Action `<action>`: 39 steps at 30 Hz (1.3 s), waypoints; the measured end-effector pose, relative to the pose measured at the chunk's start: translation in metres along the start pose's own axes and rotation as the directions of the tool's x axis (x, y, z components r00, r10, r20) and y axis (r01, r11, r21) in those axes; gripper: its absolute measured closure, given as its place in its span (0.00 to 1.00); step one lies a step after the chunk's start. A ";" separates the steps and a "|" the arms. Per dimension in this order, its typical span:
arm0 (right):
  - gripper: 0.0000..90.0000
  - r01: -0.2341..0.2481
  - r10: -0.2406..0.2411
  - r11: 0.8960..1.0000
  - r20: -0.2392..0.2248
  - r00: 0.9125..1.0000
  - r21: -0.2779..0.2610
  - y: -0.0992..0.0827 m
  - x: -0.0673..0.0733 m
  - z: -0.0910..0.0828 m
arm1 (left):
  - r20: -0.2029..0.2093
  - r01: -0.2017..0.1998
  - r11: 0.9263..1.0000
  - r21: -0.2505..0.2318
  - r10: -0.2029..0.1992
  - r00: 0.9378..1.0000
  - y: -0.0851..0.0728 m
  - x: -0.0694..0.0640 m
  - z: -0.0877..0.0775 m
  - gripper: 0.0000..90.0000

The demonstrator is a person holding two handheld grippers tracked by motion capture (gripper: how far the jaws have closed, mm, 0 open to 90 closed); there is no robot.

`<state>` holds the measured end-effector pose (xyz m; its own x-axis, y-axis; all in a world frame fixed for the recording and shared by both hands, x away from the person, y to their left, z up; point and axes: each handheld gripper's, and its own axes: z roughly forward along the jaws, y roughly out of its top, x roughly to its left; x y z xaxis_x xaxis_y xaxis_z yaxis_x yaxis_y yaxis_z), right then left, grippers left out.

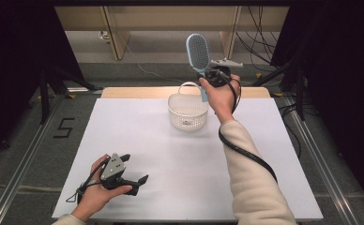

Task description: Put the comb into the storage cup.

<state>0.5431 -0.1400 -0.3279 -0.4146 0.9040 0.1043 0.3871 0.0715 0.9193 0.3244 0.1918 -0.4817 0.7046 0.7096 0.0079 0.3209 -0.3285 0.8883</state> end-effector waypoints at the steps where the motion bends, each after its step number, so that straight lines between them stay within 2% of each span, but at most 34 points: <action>1: 0.79 0.000 0.000 1.000 -0.001 1.000 0.001 0.000 0.000 0.000 | 0.000 0.000 1.000 0.000 0.000 1.000 0.000 0.000 0.000 0.01; 19: 0.79 -0.007 0.007 1.000 -0.001 1.000 0.000 0.001 0.001 0.007 | 0.003 0.002 1.000 0.000 -0.002 1.000 0.000 0.000 0.001 0.01; 39: 0.79 0.002 -0.002 1.000 -0.012 1.000 0.000 0.004 0.007 0.014 | 0.003 0.003 1.000 -0.002 -0.003 1.000 0.000 0.000 0.000 0.01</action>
<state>0.5533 -0.1272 -0.3288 -0.4248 0.8989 0.1072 0.3864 0.0730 0.9194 0.3248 0.1917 -0.4817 0.7055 0.7087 0.0036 0.3220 -0.3251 0.8892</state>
